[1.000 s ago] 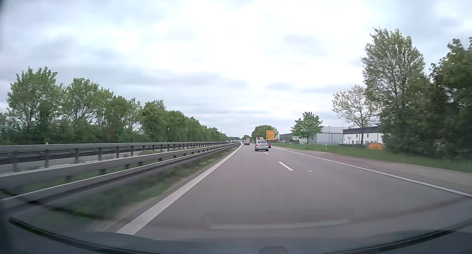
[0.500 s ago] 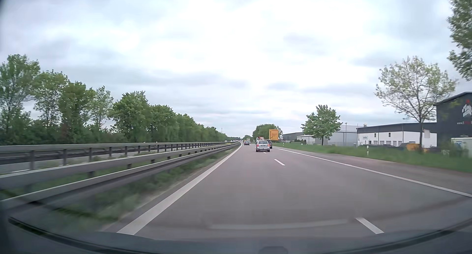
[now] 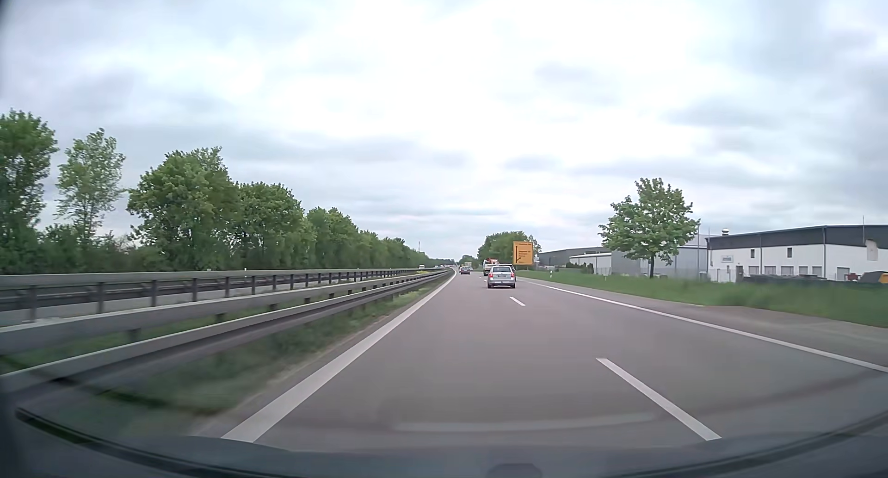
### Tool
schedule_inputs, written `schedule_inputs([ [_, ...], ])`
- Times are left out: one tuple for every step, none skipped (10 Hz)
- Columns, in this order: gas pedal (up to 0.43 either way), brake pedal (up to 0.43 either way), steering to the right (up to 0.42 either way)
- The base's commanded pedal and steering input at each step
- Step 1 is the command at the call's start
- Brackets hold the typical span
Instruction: Follow the waypoints while adhering to traffic rules and regulations
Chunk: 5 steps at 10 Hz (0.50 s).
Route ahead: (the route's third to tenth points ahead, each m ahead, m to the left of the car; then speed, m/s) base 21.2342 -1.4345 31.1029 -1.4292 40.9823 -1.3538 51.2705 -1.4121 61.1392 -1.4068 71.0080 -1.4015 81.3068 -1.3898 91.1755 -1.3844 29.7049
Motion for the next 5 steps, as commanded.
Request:
schedule_inputs([
  [0.311, 0.000, -0.001],
  [0.311, 0.000, -0.001],
  [0.311, 0.000, -0.001],
  [0.311, 0.000, -0.001],
  [0.319, 0.000, -0.001],
])
